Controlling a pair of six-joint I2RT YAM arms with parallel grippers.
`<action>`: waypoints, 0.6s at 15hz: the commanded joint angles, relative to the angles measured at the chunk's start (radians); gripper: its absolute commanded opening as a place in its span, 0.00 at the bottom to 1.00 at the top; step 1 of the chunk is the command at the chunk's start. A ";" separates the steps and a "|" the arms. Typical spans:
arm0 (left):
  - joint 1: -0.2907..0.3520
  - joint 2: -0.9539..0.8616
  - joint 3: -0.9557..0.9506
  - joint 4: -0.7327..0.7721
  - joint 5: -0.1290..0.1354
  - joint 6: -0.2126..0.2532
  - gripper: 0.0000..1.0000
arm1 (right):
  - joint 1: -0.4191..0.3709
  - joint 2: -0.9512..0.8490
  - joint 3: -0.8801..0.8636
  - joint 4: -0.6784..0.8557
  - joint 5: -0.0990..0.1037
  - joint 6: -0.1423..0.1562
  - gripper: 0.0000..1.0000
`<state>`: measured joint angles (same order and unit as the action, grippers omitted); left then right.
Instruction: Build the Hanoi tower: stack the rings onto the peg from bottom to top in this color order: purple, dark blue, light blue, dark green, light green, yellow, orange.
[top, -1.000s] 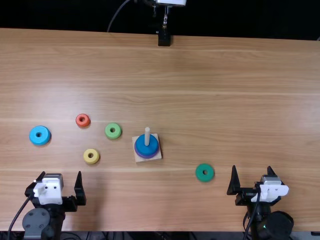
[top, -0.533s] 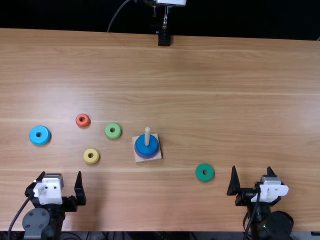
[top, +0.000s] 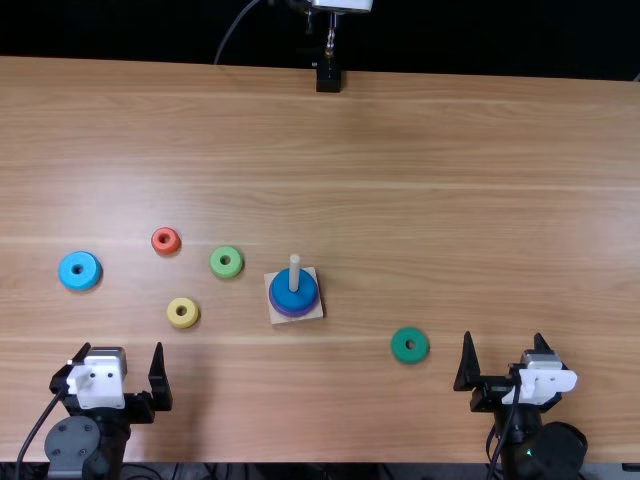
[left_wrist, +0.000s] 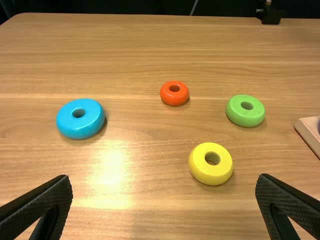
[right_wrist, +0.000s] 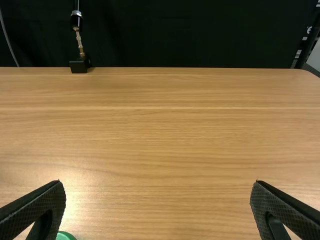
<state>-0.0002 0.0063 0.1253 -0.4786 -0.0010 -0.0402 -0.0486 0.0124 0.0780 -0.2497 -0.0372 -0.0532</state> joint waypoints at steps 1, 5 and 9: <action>0.002 -0.006 -0.115 -0.068 -0.006 0.009 1.00 | -0.013 -0.012 -0.063 -0.068 -0.001 -0.002 1.00; 0.003 -0.006 -0.104 -0.053 -0.006 0.002 1.00 | -0.013 -0.012 -0.063 -0.068 -0.001 -0.002 1.00; 0.042 0.050 0.131 -0.046 0.001 0.011 1.00 | -0.013 -0.012 -0.063 -0.068 -0.001 -0.002 1.00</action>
<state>0.0334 0.0425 0.2016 -0.5365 -0.0006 -0.0383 -0.0486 0.0128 0.0780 -0.2497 -0.0372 -0.0536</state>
